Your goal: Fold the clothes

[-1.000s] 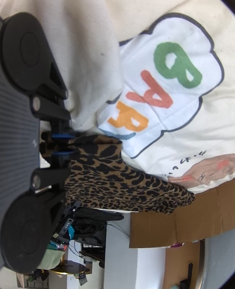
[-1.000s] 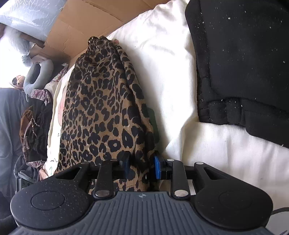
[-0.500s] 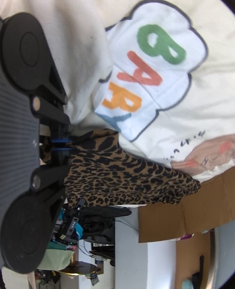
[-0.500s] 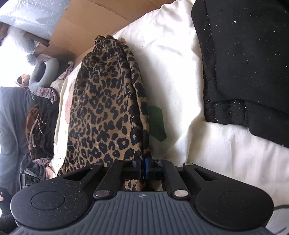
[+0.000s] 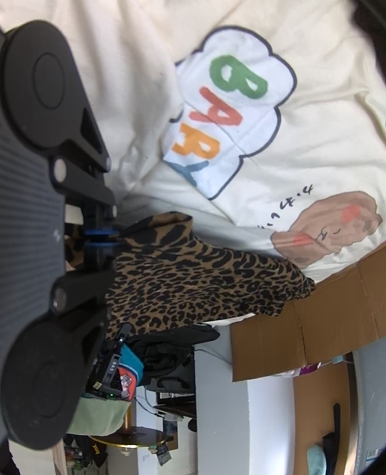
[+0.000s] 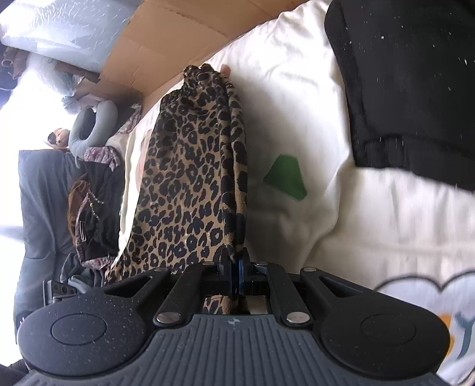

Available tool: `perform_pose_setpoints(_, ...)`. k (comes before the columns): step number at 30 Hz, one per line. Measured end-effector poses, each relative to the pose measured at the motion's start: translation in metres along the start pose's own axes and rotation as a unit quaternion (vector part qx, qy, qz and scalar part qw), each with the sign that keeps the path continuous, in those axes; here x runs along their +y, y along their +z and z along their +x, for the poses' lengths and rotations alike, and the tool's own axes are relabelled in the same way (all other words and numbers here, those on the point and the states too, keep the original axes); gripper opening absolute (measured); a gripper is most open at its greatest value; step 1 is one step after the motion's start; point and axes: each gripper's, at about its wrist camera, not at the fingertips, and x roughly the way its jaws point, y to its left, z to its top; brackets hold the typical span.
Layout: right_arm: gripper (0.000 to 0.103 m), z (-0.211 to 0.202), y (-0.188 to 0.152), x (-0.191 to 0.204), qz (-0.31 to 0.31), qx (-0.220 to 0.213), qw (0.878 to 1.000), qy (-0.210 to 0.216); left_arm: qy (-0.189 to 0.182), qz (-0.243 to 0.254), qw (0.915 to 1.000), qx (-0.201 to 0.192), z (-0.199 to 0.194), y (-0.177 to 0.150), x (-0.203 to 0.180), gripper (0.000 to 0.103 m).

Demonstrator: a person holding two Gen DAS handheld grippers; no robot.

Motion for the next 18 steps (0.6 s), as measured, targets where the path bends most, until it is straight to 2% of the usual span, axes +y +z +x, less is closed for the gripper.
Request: perform_pose_setpoints(18, 0.001, -0.035, -0.08, 0.008, 0.038, 0.038, 0.998, 0.021, 0.01, -0.019, 0.9995, 0.024, -0.04, -0.051, 0.0, 0.004)
